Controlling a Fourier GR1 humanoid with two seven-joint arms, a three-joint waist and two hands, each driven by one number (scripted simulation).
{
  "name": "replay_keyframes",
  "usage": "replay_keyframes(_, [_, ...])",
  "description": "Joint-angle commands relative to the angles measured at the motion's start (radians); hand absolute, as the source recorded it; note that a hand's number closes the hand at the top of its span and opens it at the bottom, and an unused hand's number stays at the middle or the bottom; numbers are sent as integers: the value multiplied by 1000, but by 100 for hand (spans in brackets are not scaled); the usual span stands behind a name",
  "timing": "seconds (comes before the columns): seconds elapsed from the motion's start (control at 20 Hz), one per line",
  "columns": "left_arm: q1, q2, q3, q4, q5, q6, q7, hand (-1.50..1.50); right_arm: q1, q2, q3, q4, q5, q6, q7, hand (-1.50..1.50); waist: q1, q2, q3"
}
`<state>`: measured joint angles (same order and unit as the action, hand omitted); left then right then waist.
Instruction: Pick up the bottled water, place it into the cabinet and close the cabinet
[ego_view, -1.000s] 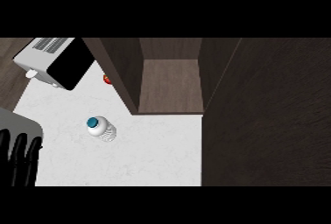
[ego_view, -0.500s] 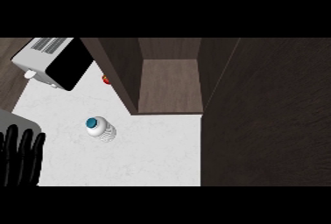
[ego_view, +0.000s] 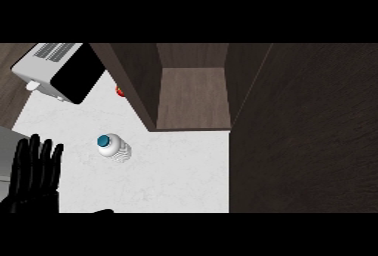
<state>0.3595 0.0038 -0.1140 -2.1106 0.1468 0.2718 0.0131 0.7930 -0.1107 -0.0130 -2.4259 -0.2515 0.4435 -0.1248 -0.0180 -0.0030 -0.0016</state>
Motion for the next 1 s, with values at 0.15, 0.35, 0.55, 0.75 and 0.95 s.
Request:
replay_keyframes(0.15, [-57, -3, 79, 300, 42, -74, -176, -150, 129, 6, 1, -172, -43, 39, -10, -150, -8, 0, 0])
replay_keyframes(0.35, [-127, 37, 159, 383, 102, -110, -144, -150, 207, 37, 50, -199, -12, 53, -35, -150, -7, 1, 0])
replay_keyframes(0.55, [-192, 24, 182, 554, 90, -128, -241, -150, 243, 14, 12, -190, -47, 79, -76, -150, -6, 2, 0])
replay_keyframes(0.75, [-193, -3, 158, 680, 96, -143, -351, -150, 240, -19, -82, -152, -111, 98, -134, -150, 0, 3, 0])
replay_keyframes(0.95, [-270, 10, 218, 808, 109, -181, -412, -150, 294, 7, -19, -203, -32, 103, -140, -150, -1, 3, -1])
